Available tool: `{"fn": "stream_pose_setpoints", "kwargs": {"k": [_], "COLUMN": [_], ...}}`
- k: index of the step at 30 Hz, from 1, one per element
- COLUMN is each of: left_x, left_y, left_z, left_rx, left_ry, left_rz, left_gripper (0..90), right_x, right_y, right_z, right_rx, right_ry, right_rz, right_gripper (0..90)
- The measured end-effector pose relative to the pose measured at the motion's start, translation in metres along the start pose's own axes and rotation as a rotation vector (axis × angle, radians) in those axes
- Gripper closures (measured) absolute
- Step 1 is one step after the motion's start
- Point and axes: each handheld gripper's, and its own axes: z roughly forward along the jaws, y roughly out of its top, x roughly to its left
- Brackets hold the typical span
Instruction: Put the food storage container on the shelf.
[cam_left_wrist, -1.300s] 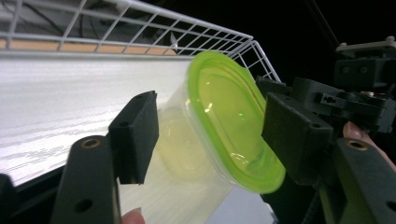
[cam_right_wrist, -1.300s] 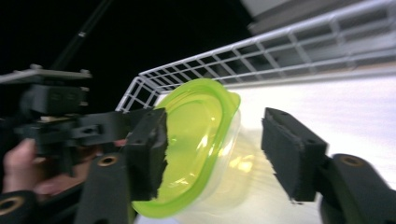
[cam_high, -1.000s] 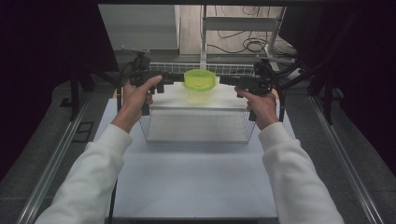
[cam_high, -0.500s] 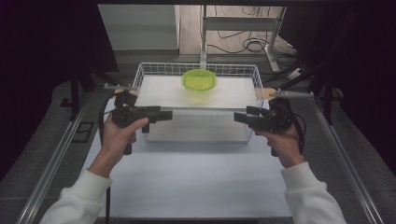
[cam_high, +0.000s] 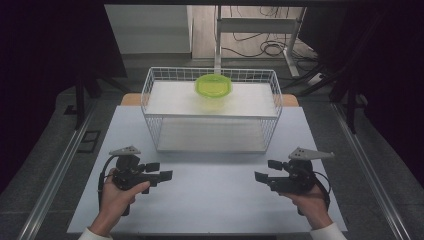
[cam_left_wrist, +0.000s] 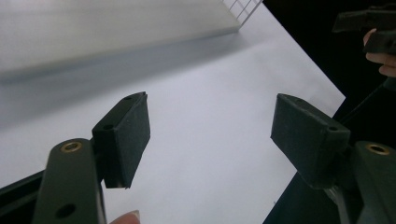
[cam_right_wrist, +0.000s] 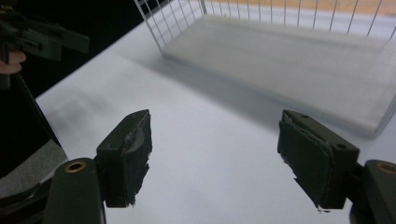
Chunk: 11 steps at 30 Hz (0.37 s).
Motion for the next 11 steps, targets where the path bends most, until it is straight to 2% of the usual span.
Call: {"fn": "stream_pose_setpoints", "kwargs": {"k": [4,6,11], "left_x": [0.002,0.000,-0.002], "left_y": [-0.003,-0.002,-0.003], "left_z": [0.000,0.000,0.002], "left_rx": [0.001,0.000,0.003], "left_ry": [0.011,0.015,0.024], "left_rz": [-0.005,0.006,0.019], "left_gripper": [27.9,27.7,26.9], "right_x": [0.001,0.000,-0.001], "right_y": [-0.011,-0.012,-0.012], "right_z": [0.005,0.006,0.003], "right_rx": [0.012,0.019,-0.019], "right_ry": [-0.028,-0.033,-0.052], "right_rz": [-0.017,-0.015,-0.021], "right_gripper": [23.8,22.4,17.7]}}
